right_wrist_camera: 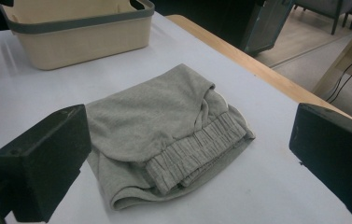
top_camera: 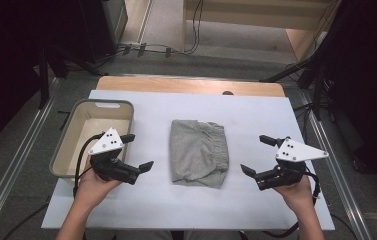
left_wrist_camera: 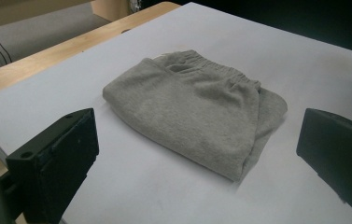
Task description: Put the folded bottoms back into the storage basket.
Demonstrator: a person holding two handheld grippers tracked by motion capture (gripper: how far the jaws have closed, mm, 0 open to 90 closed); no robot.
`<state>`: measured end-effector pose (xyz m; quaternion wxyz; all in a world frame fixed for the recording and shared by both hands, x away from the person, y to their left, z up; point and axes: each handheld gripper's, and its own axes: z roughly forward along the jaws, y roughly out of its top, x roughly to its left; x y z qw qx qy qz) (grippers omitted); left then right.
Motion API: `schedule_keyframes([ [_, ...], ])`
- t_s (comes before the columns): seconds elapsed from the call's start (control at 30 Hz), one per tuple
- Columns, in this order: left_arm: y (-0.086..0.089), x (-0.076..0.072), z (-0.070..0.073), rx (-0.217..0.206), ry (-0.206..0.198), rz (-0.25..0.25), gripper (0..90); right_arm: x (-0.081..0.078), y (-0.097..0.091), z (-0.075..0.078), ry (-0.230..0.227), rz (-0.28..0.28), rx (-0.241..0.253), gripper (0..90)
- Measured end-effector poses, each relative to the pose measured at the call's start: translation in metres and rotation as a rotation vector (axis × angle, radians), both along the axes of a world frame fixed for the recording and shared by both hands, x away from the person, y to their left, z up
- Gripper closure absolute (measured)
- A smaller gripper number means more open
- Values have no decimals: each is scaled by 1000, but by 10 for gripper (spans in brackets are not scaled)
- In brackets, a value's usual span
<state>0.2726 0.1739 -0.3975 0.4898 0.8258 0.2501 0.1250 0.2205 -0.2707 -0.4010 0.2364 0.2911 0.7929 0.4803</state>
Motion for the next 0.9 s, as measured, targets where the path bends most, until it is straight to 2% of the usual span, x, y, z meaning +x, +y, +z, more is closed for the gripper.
schedule_keyframes([
  [0.17, -1, -1, 0, 3, -2, -4, 0, 0, 2, 0, -9, 0, -8, 0],
  [0.3, -1, -1, 0, 3, -2, -5, 0, 2, 5, -2, 9, 9, -2, 0],
  [0.33, -1, -1, 0, 1, -3, -4, 0, 2, 7, -4, 15, 12, -22, 0],
  [0.47, -3, -1, -1, 6, 0, -10, 0, 1, 10, -6, 10, 12, -50, 0],
  [0.9, -3, -1, -1, 9, -1, -9, 0, 4, 19, -13, 10, 41, -84, 0],
])
